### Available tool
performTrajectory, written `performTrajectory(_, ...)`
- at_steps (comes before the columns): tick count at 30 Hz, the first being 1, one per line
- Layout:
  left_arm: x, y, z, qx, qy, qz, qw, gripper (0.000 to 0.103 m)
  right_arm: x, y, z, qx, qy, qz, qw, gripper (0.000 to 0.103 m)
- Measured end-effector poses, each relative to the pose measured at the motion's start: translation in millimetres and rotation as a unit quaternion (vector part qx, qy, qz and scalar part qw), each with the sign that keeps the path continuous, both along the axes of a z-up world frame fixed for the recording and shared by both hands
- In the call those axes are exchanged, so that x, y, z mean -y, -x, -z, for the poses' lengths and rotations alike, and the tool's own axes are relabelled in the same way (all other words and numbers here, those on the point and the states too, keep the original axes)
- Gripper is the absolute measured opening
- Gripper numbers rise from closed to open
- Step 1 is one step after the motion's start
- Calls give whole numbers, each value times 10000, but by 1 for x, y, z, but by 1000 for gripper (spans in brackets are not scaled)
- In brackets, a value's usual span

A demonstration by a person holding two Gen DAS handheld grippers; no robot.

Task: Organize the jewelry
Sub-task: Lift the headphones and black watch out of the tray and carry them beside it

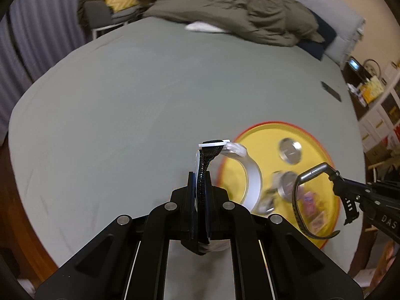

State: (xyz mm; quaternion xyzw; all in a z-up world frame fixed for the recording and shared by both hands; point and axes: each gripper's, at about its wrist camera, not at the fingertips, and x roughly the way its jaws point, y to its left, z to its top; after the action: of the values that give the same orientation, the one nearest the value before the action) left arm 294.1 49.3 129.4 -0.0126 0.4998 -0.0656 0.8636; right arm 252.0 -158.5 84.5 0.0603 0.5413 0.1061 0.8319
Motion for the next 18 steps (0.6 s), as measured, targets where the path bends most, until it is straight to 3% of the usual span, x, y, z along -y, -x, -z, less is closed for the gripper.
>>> performTrajectory(7,-71,12,39,-263,-39,-418,9988,6,-79,-16,36,-285,26,-482,9984,5)
performTrajectory(13,-107,17,79,-515,-5,-538,9972,6,-132,-30,80,-585,126,-697,9958,5)
performTrajectory(18,-119,17,113,-684,-160,-590,9958,6,-151,-37,123,-958,307,-754,9921,5)
